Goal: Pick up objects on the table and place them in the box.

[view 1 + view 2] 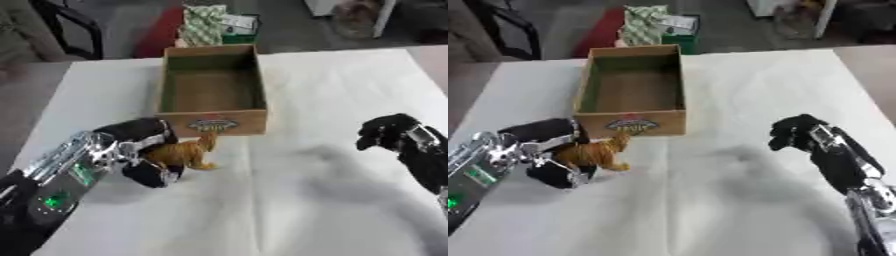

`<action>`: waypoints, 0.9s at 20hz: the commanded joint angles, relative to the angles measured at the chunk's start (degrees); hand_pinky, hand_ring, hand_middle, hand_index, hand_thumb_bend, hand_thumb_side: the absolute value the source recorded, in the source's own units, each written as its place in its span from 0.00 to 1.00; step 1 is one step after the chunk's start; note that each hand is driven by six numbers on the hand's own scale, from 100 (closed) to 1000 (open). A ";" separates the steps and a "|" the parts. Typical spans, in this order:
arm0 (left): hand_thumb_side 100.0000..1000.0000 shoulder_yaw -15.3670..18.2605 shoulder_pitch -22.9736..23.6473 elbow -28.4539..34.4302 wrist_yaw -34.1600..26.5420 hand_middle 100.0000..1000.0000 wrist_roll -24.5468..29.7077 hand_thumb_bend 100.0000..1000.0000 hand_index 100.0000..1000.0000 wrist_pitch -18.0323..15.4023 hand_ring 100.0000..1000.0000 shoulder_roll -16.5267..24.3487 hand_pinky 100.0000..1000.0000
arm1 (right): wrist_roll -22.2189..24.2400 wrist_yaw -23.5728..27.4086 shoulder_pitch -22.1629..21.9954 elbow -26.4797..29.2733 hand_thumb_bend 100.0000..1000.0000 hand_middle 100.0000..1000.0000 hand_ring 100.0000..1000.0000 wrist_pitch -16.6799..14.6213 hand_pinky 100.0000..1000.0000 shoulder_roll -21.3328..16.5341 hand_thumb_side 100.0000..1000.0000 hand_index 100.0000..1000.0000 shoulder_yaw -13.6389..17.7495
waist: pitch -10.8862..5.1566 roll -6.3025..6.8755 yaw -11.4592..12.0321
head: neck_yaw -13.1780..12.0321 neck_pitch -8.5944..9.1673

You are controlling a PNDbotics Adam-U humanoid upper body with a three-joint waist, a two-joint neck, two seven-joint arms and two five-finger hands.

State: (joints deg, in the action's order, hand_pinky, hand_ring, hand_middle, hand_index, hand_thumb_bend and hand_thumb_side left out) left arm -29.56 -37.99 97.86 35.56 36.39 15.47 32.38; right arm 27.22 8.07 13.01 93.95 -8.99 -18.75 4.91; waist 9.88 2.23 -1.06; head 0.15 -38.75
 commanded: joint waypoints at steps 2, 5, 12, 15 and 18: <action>0.16 3.31 -2.72 3.23 -0.32 0.16 -0.56 0.00 0.39 1.61 0.22 1.57 0.29 | 0.02 -0.32 0.29 0.57 0.00 0.56 0.57 -0.03 0.58 -0.67 0.93 0.69 0.28 | -0.97 -0.23 0.07 | 0.15 0.28; 0.16 4.61 -3.89 3.64 0.30 0.16 -0.99 0.00 0.39 2.14 0.22 1.00 0.29 | 0.00 -0.34 0.26 0.56 0.00 0.56 0.57 -0.02 0.58 -0.67 0.93 0.69 0.31 | -0.93 -0.25 0.05 | 0.17 0.37; 0.16 6.81 -7.73 0.50 3.26 0.16 -2.83 0.00 0.39 2.13 0.22 -1.76 0.29 | 0.04 -0.35 0.20 0.50 0.00 0.56 0.57 -0.03 0.58 -0.69 0.93 0.69 0.29 | -0.92 -0.25 -0.10 | 0.05 0.37; 0.16 7.35 -10.12 -2.95 5.43 0.17 -4.08 0.00 0.40 2.27 0.23 -3.53 0.30 | 0.06 -0.36 0.27 0.48 0.00 0.56 0.57 -0.05 0.58 -0.71 0.93 0.69 0.26 | -0.82 -0.28 -0.26 | -0.13 0.52; 0.16 7.89 -12.35 -7.17 7.69 0.17 -5.69 0.00 0.40 2.19 0.23 -5.89 0.30 | 0.13 -0.37 0.37 0.46 0.00 0.56 0.57 -0.05 0.58 -0.65 0.93 0.69 0.18 | -0.64 -0.35 -0.48 | -0.32 0.78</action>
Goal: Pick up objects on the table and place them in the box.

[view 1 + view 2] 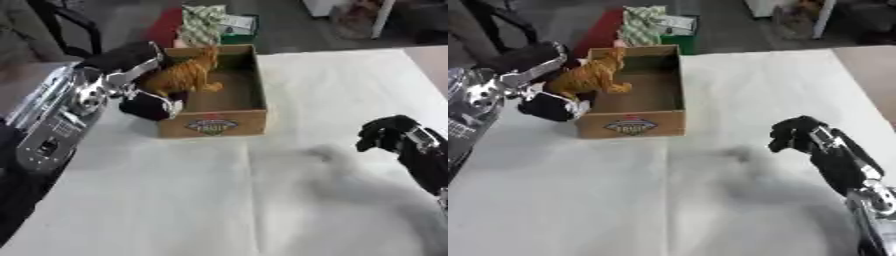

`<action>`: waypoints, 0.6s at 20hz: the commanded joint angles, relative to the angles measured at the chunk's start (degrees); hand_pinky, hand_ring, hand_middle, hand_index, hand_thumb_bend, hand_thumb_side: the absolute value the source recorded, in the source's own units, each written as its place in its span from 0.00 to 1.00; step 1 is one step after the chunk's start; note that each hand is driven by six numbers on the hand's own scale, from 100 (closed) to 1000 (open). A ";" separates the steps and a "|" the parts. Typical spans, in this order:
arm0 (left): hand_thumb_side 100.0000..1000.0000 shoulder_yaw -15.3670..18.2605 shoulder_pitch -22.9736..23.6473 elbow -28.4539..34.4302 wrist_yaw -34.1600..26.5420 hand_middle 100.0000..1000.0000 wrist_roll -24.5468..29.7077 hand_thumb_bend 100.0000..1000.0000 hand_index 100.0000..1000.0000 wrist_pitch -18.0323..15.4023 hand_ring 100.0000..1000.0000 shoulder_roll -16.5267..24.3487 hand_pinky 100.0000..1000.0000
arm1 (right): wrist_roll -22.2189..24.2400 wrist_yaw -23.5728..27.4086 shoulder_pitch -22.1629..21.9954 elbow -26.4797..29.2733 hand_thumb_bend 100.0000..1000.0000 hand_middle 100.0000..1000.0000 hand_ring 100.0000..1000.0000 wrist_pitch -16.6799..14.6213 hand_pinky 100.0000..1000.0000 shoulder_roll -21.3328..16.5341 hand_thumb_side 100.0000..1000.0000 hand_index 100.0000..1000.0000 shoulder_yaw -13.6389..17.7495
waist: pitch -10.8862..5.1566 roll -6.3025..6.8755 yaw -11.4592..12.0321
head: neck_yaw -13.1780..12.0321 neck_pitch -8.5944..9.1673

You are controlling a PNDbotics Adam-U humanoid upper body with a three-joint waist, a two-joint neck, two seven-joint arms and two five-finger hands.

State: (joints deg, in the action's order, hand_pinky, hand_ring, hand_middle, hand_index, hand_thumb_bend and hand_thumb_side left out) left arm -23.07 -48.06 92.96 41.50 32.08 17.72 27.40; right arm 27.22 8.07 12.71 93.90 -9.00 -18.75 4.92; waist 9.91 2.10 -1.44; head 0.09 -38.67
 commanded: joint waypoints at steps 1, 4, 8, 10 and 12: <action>0.16 1.49 -3.00 -3.73 2.58 0.17 -1.97 0.00 0.40 -0.25 0.23 -1.68 0.30 | 0.17 -0.36 0.75 0.53 0.00 0.56 0.57 -0.05 0.58 -0.63 0.93 0.69 0.13 | -0.60 -0.24 -0.20 | -0.37 0.76; 0.16 1.61 -4.98 -8.08 4.96 0.17 -3.42 0.00 0.40 -1.38 0.23 -3.39 0.31 | 0.27 -0.34 0.92 0.54 0.00 0.56 0.56 -0.05 0.58 -0.62 0.93 0.69 0.03 | -0.39 -0.24 -0.61 | -0.79 0.95; 0.16 2.17 -6.86 -13.85 8.42 0.17 -5.85 0.00 0.40 -3.01 0.23 -5.64 0.32 | 0.43 -0.36 1.08 0.50 0.00 0.56 0.56 -0.07 0.58 -0.68 0.94 0.69 -0.14 | -0.11 -0.19 -1.13 | -1.17 1.21; 0.16 2.70 -7.68 -16.76 10.19 0.17 -7.50 0.00 0.40 -3.55 0.23 -6.81 0.32 | 0.58 -0.33 1.31 0.51 0.00 0.56 0.56 -0.09 0.58 -0.67 0.94 0.69 -0.30 | 0.08 -0.20 -1.50 | -1.38 1.41; 0.16 3.38 -8.50 -19.54 12.03 0.17 -9.31 0.00 0.40 -4.12 0.23 -7.94 0.33 | 0.73 -0.30 1.51 0.51 0.00 0.56 0.56 -0.11 0.58 -0.66 0.94 0.69 -0.45 | 0.23 -0.20 -1.92 | -1.66 1.56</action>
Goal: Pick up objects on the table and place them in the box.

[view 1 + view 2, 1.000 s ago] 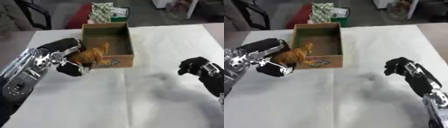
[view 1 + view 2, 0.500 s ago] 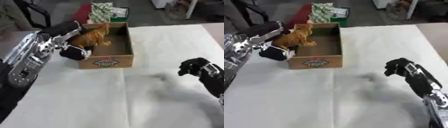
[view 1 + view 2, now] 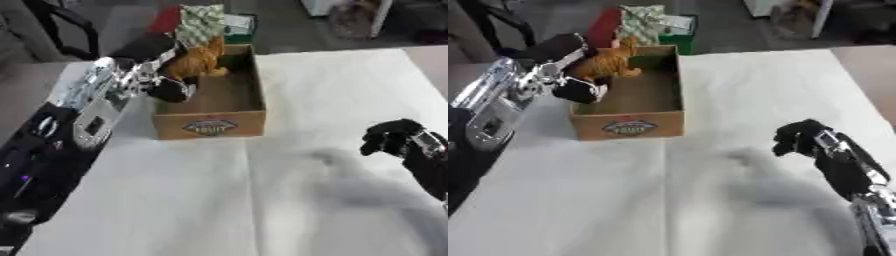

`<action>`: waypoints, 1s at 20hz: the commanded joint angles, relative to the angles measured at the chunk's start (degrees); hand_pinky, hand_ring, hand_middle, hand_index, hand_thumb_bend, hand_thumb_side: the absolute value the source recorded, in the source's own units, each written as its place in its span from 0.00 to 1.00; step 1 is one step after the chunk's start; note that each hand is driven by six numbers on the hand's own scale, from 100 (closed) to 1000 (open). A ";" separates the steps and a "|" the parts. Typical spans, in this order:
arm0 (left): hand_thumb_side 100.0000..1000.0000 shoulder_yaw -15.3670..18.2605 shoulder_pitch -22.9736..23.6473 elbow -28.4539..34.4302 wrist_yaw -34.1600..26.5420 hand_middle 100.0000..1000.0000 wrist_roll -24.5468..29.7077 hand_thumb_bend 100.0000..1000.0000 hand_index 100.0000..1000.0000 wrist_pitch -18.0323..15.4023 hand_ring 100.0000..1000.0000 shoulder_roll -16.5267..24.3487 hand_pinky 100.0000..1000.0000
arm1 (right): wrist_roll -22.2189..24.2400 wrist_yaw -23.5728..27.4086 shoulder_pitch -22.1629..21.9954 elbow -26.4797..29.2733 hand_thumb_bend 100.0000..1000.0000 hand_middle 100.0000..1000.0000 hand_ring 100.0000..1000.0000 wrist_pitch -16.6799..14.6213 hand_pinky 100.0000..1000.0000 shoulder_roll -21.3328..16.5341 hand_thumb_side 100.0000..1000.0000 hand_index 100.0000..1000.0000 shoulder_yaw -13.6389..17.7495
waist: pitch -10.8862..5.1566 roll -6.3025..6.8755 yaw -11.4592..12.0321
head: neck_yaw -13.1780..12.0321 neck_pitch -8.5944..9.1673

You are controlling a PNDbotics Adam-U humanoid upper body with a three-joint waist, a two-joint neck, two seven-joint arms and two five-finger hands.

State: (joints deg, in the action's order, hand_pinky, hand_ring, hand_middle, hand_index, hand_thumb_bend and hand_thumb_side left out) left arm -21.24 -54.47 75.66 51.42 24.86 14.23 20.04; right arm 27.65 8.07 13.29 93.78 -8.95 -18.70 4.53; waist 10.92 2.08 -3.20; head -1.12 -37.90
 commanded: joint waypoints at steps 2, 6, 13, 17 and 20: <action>0.16 2.25 -2.81 -4.57 3.98 0.17 -3.95 0.00 0.40 -1.16 0.24 -1.49 0.33 | 0.47 -0.28 1.16 0.63 0.00 0.56 0.56 -0.17 0.58 -0.68 0.94 0.69 -0.24 | -0.60 -0.15 -0.69 | -0.76 0.98; 0.16 3.84 -3.50 -9.14 7.50 0.17 -7.70 0.00 0.40 -2.12 0.24 -3.09 0.34 | 0.86 -0.25 1.49 0.56 0.00 0.56 0.56 -0.22 0.58 -0.69 0.94 0.69 -0.60 | -0.29 -0.14 -1.81 | -1.14 1.35; 0.16 5.88 -4.08 -15.48 11.95 0.18 -14.08 0.00 0.41 -3.70 0.25 -5.43 0.38 | 1.59 -0.13 2.23 0.44 0.00 0.56 0.56 -0.35 0.58 -0.42 0.94 0.69 -1.28 | 0.10 -0.26 -3.79 | -2.20 1.75; 0.15 7.55 -4.28 -19.33 13.59 0.22 -17.04 0.00 0.44 -3.35 0.29 -6.75 0.40 | 1.80 -0.06 2.36 0.35 0.00 0.56 0.56 -0.42 0.58 -0.31 0.94 0.69 -1.44 | 0.14 -0.36 -4.49 | -2.62 1.77; 0.13 8.69 -4.43 -21.90 14.43 0.24 -19.01 0.00 0.46 -2.89 0.30 -7.57 0.41 | 2.03 -0.02 2.47 0.30 0.00 0.56 0.56 -0.42 0.58 -0.16 0.94 0.69 -1.62 | 0.09 -0.38 -4.90 | -2.96 1.82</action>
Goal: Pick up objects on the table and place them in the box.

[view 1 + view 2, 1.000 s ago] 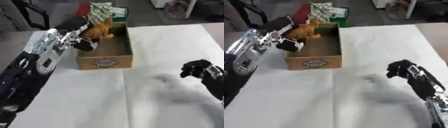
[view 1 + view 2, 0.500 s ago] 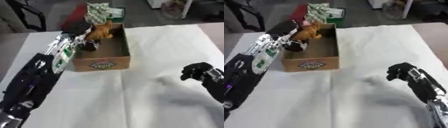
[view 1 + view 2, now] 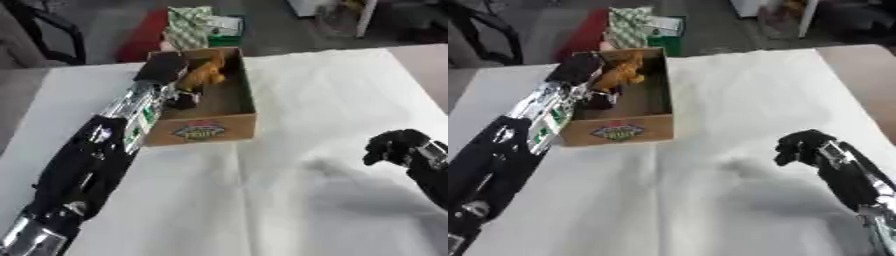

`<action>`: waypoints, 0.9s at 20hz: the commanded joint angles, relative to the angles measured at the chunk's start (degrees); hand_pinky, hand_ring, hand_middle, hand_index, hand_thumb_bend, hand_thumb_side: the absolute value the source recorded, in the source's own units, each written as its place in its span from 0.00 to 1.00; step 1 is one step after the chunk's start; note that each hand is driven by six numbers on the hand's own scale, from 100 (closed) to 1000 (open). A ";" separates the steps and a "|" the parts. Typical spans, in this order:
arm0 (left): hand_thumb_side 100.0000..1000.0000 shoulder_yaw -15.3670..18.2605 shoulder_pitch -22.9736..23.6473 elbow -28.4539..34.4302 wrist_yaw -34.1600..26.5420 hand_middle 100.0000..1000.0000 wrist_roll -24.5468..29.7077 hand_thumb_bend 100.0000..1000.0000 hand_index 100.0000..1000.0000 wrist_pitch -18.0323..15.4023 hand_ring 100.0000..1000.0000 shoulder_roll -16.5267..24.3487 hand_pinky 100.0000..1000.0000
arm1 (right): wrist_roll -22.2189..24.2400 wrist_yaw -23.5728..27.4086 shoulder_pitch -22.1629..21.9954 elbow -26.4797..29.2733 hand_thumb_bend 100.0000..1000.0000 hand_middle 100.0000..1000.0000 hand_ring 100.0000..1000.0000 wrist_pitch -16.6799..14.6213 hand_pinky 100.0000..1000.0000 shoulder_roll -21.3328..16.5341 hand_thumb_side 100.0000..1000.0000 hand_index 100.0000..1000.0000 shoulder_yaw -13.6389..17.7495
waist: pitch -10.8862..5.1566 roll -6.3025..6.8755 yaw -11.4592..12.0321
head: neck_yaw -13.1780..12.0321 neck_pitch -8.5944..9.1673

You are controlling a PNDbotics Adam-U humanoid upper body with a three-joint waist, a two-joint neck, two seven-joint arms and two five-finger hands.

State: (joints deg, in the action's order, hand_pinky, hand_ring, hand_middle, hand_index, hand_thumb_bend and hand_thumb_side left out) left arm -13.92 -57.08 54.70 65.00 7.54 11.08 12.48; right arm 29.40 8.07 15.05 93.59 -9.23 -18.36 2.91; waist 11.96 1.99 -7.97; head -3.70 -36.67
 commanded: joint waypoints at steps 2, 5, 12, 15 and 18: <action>0.13 1.78 -1.87 -2.31 1.47 0.25 -2.48 0.00 0.47 0.40 0.32 -0.48 0.42 | 0.39 0.00 0.74 0.45 0.00 0.56 0.56 -0.13 0.58 -0.43 0.94 0.69 -0.08 | -1.02 -0.31 -0.30 | -0.47 0.61; 0.12 2.23 -1.86 -4.03 2.15 0.31 -2.80 0.00 0.51 0.45 0.37 -1.02 0.44 | 0.55 0.05 0.78 0.43 0.00 0.56 0.56 -0.09 0.58 -0.31 0.94 0.69 -0.19 | -1.13 -0.29 -0.50 | -0.59 0.58; 0.13 3.14 -1.56 -7.66 3.74 0.45 0.39 0.00 0.62 0.42 0.49 -2.07 0.51 | 0.75 0.17 0.77 0.43 0.00 0.56 0.56 -0.01 0.58 -0.16 0.94 0.69 -0.24 | -1.40 -0.28 -0.80 | -0.56 0.72; 0.15 3.21 -1.47 -8.53 4.24 0.60 3.67 0.10 0.73 0.26 0.65 -2.11 0.61 | 0.75 0.20 0.76 0.42 0.00 0.56 0.56 -0.01 0.58 -0.13 0.94 0.69 -0.20 | -1.51 -0.30 -0.83 | -0.47 0.89; 0.17 3.20 -1.51 -8.63 4.91 0.71 8.38 0.23 0.80 0.37 0.75 -1.97 0.69 | 0.78 0.24 0.77 0.43 0.00 0.56 0.56 -0.01 0.58 -0.06 0.94 0.69 -0.20 | -1.61 -0.34 -0.82 | -0.43 0.99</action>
State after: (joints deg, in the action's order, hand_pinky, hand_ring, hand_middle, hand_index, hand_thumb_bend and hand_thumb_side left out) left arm -11.12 -57.53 45.82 69.41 14.24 11.45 9.98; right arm 29.95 8.10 15.12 93.32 -9.15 -17.89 2.46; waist 11.30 1.99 -8.76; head -4.11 -36.19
